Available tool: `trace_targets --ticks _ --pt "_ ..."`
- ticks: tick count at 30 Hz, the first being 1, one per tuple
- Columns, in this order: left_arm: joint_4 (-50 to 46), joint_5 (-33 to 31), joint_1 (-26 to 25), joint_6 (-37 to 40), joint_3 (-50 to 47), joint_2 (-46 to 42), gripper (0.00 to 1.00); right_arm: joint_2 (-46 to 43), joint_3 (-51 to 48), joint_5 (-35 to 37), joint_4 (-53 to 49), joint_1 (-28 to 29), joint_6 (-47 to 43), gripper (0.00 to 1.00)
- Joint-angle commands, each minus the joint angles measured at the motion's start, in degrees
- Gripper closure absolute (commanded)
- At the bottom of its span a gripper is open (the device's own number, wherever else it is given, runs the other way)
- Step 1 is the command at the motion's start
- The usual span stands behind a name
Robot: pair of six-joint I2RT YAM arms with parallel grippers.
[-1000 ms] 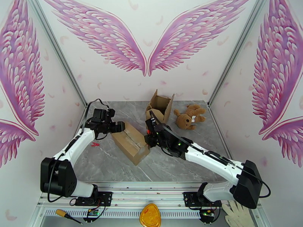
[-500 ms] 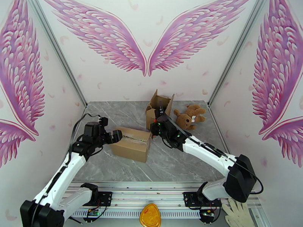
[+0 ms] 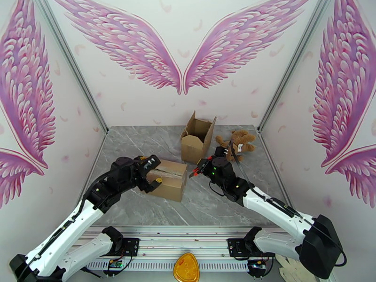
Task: Unpack the express box
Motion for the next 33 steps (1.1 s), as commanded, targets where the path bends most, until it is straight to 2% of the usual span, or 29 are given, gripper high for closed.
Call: trace_targets --ticks 1,6,10,21,33 --pt "-2.29 0.91 -3.22 15.36 0.15 0.76 0.01 -1.29 -0.68 0.03 6.73 -0.06 5.05 1.0" --pt "-4.03 -3.26 -8.08 21.76 0.06 4.5 0.01 -0.63 -0.68 0.43 8.1 -0.06 6.31 1.0" --pt "-2.04 -4.61 -9.82 22.98 -0.33 6.85 0.01 0.61 -0.04 0.13 8.58 -0.06 6.49 1.0" --pt "2.1 -5.09 -10.48 22.44 -1.17 9.46 0.01 1.25 -1.01 1.93 8.32 -0.06 8.1 1.0" --pt "6.63 -3.16 -10.89 21.78 -1.69 14.03 0.01 5.51 0.3 -0.21 10.53 -0.05 8.15 1.0"
